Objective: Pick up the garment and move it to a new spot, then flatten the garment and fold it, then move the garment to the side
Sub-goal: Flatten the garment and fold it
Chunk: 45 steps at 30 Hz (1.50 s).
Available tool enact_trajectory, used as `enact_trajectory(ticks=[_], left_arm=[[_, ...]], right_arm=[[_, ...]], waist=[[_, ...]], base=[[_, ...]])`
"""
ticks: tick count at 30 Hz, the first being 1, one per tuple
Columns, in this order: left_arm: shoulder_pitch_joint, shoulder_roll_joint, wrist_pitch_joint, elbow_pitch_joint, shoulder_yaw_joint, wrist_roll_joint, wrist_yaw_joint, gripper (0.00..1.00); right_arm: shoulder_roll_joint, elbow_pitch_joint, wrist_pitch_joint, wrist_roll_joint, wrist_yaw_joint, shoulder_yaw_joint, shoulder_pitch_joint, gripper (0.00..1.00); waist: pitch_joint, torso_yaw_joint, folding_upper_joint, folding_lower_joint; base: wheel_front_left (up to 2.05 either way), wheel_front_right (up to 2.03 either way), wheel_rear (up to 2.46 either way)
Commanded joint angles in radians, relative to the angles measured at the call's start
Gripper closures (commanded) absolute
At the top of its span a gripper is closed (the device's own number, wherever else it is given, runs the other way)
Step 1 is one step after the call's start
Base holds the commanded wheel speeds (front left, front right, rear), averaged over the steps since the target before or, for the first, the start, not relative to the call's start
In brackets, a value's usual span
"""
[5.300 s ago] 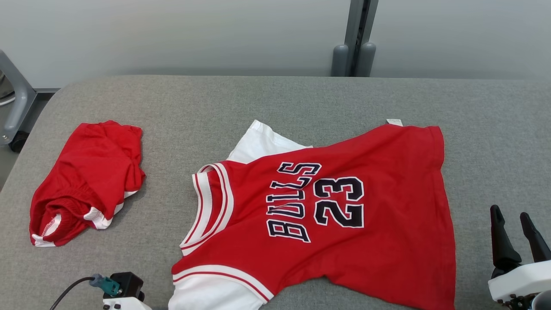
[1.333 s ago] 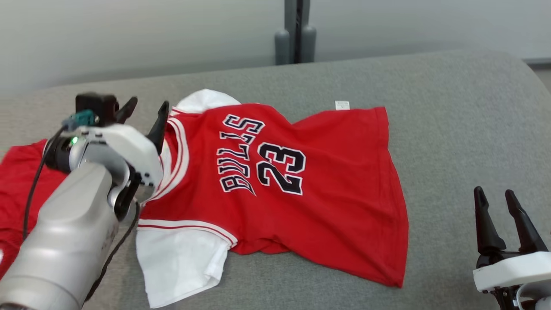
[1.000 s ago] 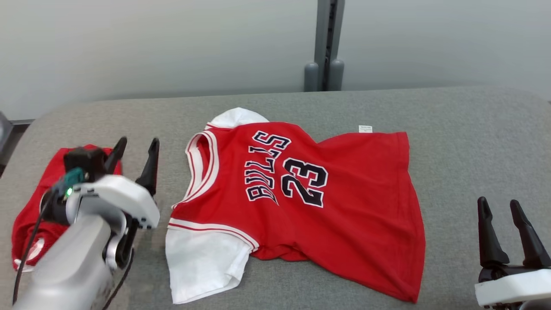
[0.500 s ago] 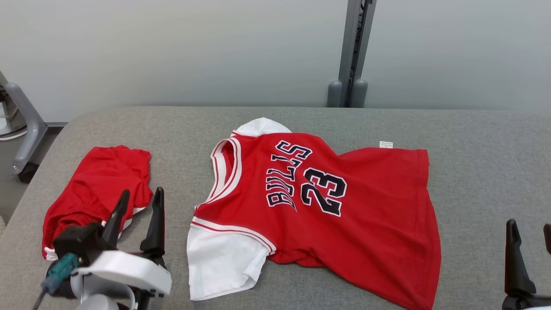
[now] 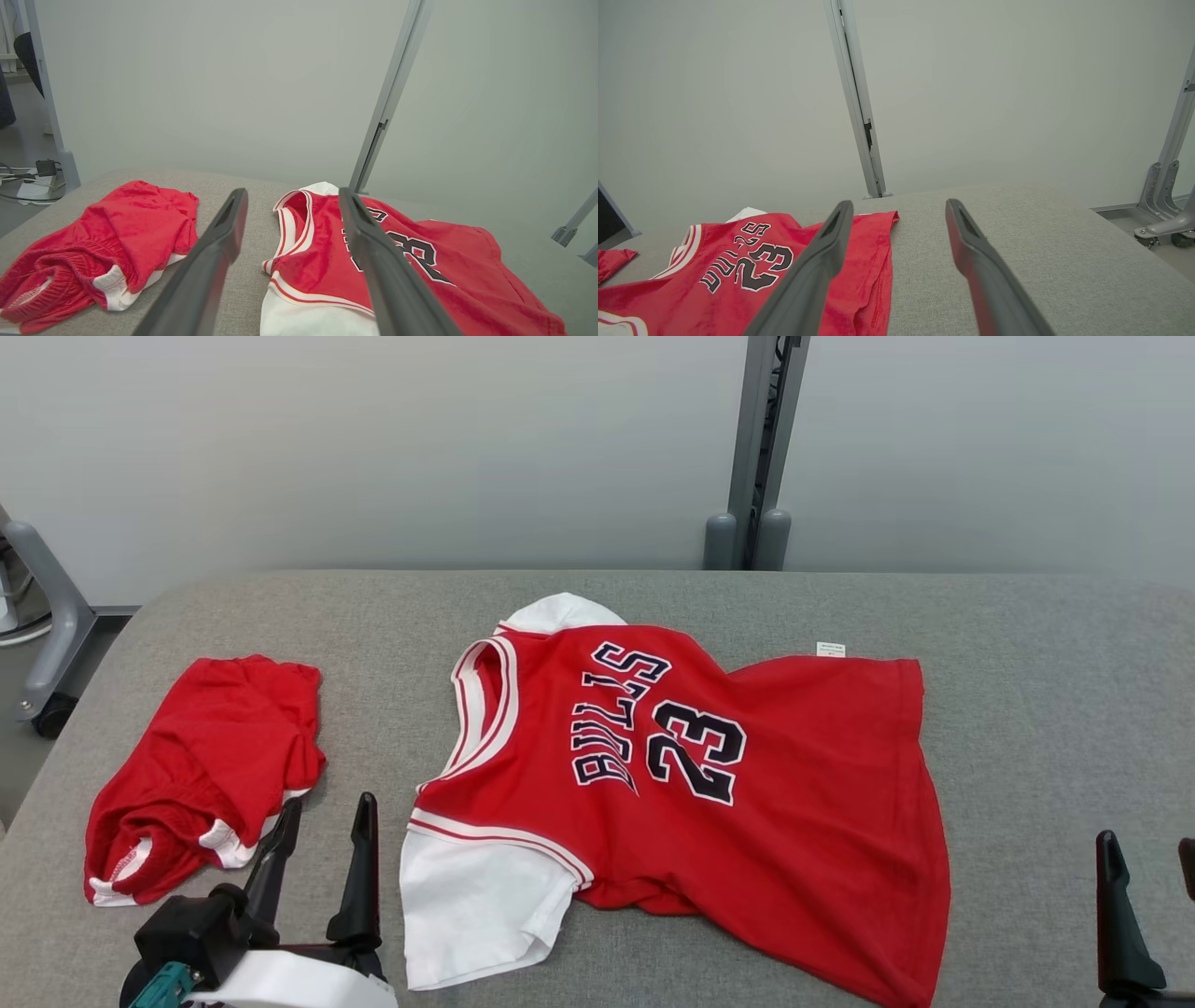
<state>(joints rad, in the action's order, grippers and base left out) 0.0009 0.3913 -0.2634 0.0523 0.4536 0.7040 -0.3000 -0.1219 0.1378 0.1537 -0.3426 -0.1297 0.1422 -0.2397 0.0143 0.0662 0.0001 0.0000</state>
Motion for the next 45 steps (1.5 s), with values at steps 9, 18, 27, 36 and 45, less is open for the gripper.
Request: enact_trajectory(ticks=[9,18,27,36,45], left_arm=[[0.003,-0.005,0.005,-0.019,0.002,-0.026,0.026,0.0],[0.028,0.002,0.223,-0.079,0.037,0.065,-0.009,0.0],[0.002,0.027,0.396,-0.098,0.096,0.08,-0.03,0.0],[-0.037,0.007,0.471,-0.158,0.137,0.105,0.0,0.0],[-0.104,-0.033,0.497,-0.281,0.169,0.118,0.056,0.0]], right_arm=[[-0.009,0.001,-0.021,-0.004,-0.002,-0.012,-0.007,0.0],[-0.006,-0.051,-0.191,-0.055,-0.002,-0.05,-0.029,0.0],[0.01,-0.133,-0.43,-0.115,-0.002,-0.099,0.001,0.0],[0.046,-0.239,-0.517,-0.153,-0.002,-0.118,0.063,0.0],[0.061,-0.313,-0.535,-0.182,-0.002,-0.146,0.124,0.0]], waist=[[0.0,-0.002,-0.0001,0.0],[-0.002,-0.003,-0.0001,0.0],[-0.031,0.0,-0.0001,0.0],[-0.072,0.017,-0.0001,0.0],[-0.109,0.022,-0.0001,0.0]], base=[[0.0,0.0,0.0],[0.0,0.0,0.0],[0.0,0.0,0.0],[0.0,0.0,0.0],[0.0,0.0,0.0]])
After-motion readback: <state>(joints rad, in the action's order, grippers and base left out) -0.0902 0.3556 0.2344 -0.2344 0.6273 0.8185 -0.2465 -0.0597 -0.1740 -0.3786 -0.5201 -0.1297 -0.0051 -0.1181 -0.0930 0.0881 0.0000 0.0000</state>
